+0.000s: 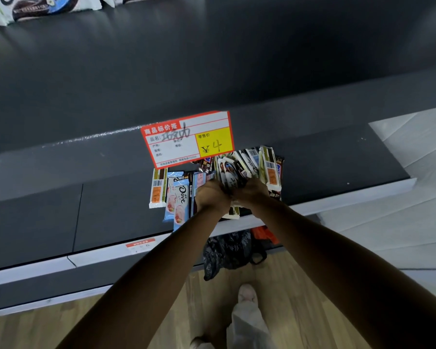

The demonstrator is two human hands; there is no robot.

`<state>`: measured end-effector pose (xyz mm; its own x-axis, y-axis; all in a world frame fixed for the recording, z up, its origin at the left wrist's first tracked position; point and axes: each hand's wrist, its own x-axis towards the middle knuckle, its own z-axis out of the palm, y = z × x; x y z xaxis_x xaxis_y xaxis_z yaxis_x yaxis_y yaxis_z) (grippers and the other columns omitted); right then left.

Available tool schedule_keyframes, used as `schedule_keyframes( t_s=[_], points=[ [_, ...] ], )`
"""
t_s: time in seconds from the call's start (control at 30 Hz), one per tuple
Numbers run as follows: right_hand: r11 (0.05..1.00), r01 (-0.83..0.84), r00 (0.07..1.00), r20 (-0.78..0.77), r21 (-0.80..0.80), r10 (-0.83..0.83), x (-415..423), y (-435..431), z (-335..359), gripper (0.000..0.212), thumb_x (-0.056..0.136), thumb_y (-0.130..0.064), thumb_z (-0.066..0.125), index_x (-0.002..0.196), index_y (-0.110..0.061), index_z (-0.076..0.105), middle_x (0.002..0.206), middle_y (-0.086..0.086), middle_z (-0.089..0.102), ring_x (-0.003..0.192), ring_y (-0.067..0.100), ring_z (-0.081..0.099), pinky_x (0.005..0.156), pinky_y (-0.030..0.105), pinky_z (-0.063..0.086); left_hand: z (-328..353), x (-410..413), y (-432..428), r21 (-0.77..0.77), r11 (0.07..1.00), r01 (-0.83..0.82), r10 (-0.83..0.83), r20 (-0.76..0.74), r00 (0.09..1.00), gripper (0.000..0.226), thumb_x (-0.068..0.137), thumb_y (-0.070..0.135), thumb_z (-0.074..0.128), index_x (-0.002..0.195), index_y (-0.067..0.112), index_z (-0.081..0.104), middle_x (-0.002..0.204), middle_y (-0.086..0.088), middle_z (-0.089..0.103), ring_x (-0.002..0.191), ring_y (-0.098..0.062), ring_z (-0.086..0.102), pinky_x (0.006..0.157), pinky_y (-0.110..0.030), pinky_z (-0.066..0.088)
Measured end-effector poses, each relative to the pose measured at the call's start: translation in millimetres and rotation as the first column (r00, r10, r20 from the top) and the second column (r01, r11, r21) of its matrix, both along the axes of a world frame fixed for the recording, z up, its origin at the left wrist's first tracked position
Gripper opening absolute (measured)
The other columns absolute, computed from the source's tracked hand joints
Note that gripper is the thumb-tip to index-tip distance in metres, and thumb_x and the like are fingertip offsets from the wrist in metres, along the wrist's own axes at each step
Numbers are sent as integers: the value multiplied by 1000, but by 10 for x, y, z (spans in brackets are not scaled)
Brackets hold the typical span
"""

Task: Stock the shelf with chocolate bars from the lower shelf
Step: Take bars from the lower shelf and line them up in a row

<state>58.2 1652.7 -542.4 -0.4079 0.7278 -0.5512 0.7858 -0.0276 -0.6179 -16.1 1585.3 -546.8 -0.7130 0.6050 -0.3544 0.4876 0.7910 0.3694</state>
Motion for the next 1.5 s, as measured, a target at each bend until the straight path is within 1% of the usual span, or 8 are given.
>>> schedule_keyframes(
  t_s=[0.23,0.4,0.7,0.87,1.03,1.17,1.33,1.5],
  points=[
    [917,111,974,-142,-383,-177,94,-29,109,28,77,-15,72,100,-3,61,80,9,62,67,20,58,66,28,49,137,-63,-46,4,990,-140,133,278,951,33,94,29,50,107,1,63,96,-11,64,97,-30,64,70,-31,50],
    [903,78,984,-113,-423,-138,191,-37,211,25,81,-12,70,103,-5,61,82,8,63,69,18,59,53,25,47,240,-119,-228,75,961,-267,196,498,845,29,92,10,53,116,-4,59,118,-21,61,108,-33,61,84,-32,54],
    [979,-49,998,-43,-199,41,336,-18,297,21,79,-19,69,93,-5,61,86,12,59,74,23,58,65,31,48,308,-187,-599,63,995,79,-90,177,980,34,96,13,39,128,18,51,134,-10,52,110,-35,57,79,-31,49],
    [986,-131,991,-5,-106,131,407,-118,361,28,78,-19,68,98,-1,61,83,10,58,74,22,59,64,31,49,187,-163,-715,44,968,246,-248,31,968,61,78,38,71,133,22,49,127,-8,48,113,-24,51,87,-24,41],
    [965,-254,966,64,66,250,527,-165,454,26,80,-19,66,101,-9,55,86,8,63,83,24,64,74,32,55,214,-143,-738,-35,937,348,-349,-140,927,53,84,39,61,131,19,49,126,-8,51,113,-25,52,90,-31,43],
    [844,-415,909,189,340,371,626,-164,471,42,78,-18,63,117,-13,48,101,8,62,95,25,59,73,28,48,293,-188,-871,-55,911,410,-408,-271,872,51,87,40,55,134,24,45,131,-3,49,117,-24,48,94,-32,42],
    [635,-490,864,235,598,446,677,-246,537,54,81,-18,59,132,-15,42,128,8,52,120,27,41,99,33,37,477,-284,-1173,-45,878,477,-452,-409,793,54,90,42,51,141,31,36,139,3,47,129,-22,40,103,-28,32],
    [381,-422,832,184,823,523,673,-496,735,56,62,-8,72,117,-11,58,105,10,62,102,31,55,89,41,51,775,-418,-1640,50,846,530,-427,-532,731,45,78,41,61,119,22,61,105,0,69,97,-25,64,82,-32,50]
  ],
)
